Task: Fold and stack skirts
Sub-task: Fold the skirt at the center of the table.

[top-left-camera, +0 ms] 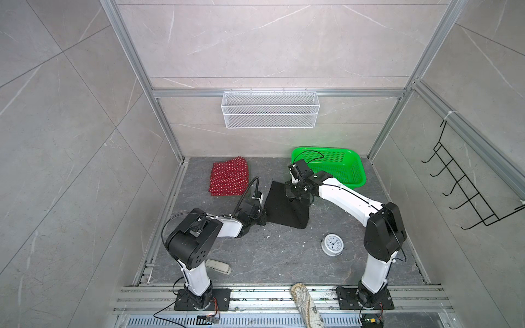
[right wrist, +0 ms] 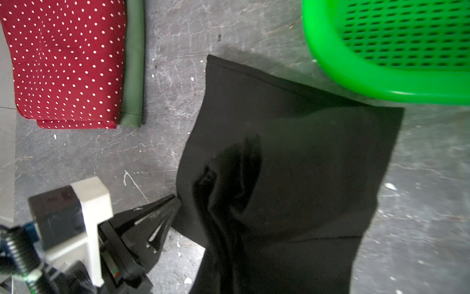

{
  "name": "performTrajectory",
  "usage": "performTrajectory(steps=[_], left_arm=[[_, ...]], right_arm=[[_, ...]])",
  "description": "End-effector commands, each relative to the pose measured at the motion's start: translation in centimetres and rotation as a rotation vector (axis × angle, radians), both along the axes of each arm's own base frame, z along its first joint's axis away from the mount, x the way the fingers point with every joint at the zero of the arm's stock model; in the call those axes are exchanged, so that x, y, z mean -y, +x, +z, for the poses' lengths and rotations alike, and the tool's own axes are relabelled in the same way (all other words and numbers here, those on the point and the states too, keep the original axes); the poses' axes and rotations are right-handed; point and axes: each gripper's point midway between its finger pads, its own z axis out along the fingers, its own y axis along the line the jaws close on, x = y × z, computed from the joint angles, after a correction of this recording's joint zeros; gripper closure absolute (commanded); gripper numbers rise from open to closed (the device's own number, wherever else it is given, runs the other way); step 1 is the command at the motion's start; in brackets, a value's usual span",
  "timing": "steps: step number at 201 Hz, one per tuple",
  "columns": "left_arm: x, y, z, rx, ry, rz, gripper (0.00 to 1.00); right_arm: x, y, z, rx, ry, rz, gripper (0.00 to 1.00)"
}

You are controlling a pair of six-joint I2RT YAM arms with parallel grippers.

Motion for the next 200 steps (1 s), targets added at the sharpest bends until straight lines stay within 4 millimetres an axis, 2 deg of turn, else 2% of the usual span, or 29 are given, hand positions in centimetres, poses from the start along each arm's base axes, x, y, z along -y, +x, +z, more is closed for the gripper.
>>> performTrajectory(steps=[1,47,131,176,200], left_arm=[[0.5,0.1,0.2,0.007,-0.039,-0.004,0.88],[0.4,0.0,0.1,0.006,-0.044,-0.003,0.88],[0.8,0.1,0.1,0.004,-0.054,-0.015,0.88],[0.9,0.0,0.1,0.003,-0.058,-0.020,0.88],[0.9,-0.1,0.8,0.011,-0.061,-0.027,0.88]], right_arm=[[-1.8,0.9,-0.3,-0.002,0.042,-0.015,1.00],[-3.6,1.1,-3.2,-0.039,0.050,-0.013,1.00],[-6.0,1.5,-7.0,-0.090,0.055,-0.006,0.98],[-6.8,1.1,-9.4,-0.142,0.065,0.006,0.90],[-7.3,0.8,-9.0,-0.145,0.095,0.030,0.80]])
